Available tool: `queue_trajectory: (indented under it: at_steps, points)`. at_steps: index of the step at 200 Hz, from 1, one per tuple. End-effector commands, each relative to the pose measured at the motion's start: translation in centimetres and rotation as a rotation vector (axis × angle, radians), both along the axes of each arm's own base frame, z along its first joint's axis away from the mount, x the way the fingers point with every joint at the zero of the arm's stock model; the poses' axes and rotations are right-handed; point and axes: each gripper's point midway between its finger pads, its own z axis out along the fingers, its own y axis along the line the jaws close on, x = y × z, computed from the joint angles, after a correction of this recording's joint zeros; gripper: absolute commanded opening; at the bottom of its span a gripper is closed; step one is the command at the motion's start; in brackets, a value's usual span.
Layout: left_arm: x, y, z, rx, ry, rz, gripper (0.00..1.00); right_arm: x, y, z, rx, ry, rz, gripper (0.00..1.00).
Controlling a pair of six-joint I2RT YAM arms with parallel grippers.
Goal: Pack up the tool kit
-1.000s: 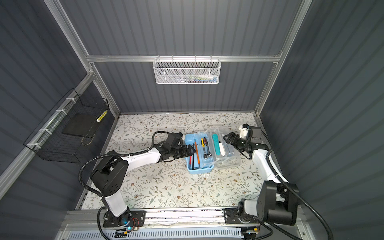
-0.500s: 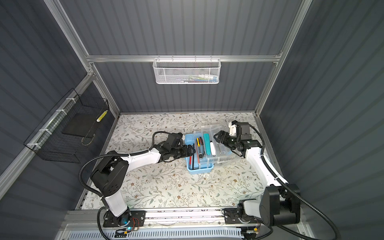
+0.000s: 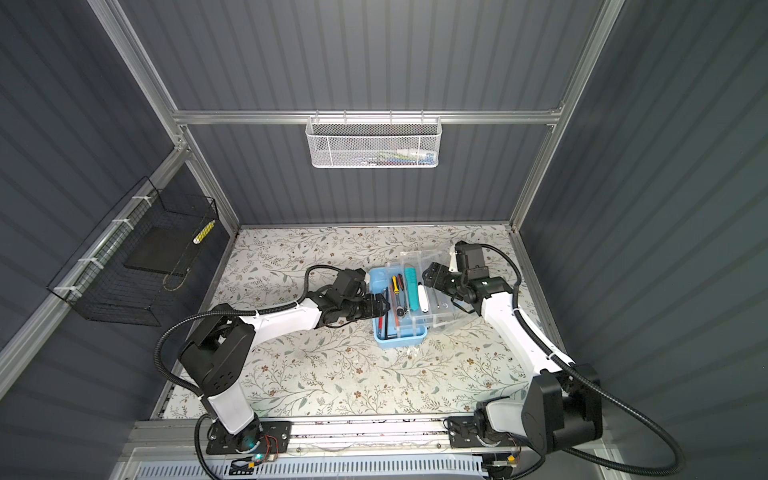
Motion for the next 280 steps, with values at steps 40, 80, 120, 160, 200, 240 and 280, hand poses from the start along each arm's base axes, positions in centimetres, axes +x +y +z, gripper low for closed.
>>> queue_trajectory:
  at_steps: [40,80,120,160,200,240,280]
  points:
    - [-0.2,0.3,1.9,0.029,-0.042,-0.025,0.85,-0.4,1.9,-0.5,-0.06,0.051,0.016,0.81]
    - [-0.4,1.0,3.3,0.034,-0.077,-0.027,0.85,-0.4,2.2,-0.5,-0.102,0.056,0.015,0.81]
    - [-0.5,1.0,5.3,0.014,-0.112,-0.033,0.86,-0.3,2.4,-0.4,-0.117,0.053,0.013,0.81]
    - [-1.0,-0.3,5.6,-0.005,-0.107,-0.076,0.86,-0.2,2.8,-0.3,-0.126,0.052,0.02,0.81]
    - [-0.9,-1.0,5.1,0.009,-0.098,-0.087,0.86,-0.2,2.9,-0.1,-0.13,0.044,0.024,0.81]
    - [-0.5,-1.2,3.9,0.072,-0.067,-0.097,0.83,-0.3,3.1,0.1,-0.127,0.038,0.031,0.81]
    - [-0.3,-1.3,2.9,0.107,-0.04,-0.101,0.71,-0.2,3.1,0.6,-0.126,0.027,0.033,0.82]
